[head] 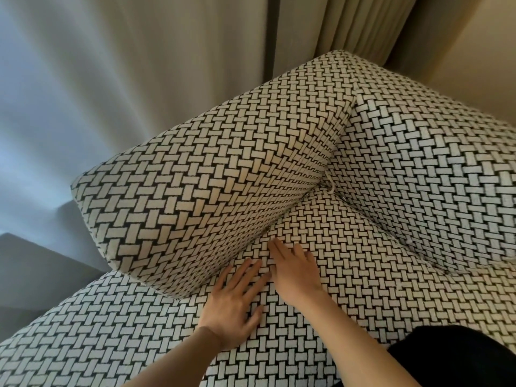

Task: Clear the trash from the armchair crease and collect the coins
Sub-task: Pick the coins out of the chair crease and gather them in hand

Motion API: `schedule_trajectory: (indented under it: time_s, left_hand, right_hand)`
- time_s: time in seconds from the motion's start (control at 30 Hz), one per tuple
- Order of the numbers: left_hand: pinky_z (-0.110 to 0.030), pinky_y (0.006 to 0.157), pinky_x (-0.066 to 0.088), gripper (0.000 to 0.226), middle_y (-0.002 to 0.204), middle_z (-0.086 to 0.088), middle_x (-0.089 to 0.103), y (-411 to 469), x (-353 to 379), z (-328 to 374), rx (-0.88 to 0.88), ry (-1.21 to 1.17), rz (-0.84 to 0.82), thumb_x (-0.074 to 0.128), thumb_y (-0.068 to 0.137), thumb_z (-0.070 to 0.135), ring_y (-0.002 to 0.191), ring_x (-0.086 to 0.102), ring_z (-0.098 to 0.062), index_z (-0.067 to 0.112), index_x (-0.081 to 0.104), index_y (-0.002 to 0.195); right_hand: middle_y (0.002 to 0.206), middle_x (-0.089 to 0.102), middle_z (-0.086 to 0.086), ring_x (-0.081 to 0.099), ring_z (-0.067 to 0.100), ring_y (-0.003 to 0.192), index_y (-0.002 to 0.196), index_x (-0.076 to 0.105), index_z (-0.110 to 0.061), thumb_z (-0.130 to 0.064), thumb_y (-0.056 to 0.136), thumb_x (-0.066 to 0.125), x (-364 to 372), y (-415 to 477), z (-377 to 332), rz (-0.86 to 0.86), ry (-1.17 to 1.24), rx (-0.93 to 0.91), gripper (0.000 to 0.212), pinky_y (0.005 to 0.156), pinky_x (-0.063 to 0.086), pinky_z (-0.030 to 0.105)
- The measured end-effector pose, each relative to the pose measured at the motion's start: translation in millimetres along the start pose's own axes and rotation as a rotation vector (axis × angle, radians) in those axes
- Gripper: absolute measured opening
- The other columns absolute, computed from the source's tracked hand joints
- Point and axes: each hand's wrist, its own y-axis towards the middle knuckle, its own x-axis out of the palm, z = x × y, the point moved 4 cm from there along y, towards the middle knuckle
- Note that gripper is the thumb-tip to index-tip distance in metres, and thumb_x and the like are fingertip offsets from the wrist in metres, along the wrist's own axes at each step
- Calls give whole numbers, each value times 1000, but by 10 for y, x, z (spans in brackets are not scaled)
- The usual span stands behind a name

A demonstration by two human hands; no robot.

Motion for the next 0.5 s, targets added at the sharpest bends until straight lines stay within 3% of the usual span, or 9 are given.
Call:
schedule_trajectory:
  time_s: [0.3, 0.5]
  left_hand:
    - [-47, 105, 18, 63, 155, 4, 22, 10, -18, 14, 12, 1, -1, 33, 89, 52, 142, 20, -19, 33, 19, 148]
    - [-47, 104, 21, 62, 153, 2, 28, 27, -19, 9, 30, 7, 10, 37, 87, 51, 141, 24, -20, 29, 30, 144]
  right_hand:
    - [151, 29, -3, 25, 27, 133, 151, 6, -26, -34, 99, 32, -83, 175, 50, 25, 93, 17, 59, 108, 29, 42]
    - [148, 26, 6, 32, 28, 131, 150, 11, -20, -34, 97, 37, -125, 325, -42, 14, -30, 69, 61, 106, 28, 41]
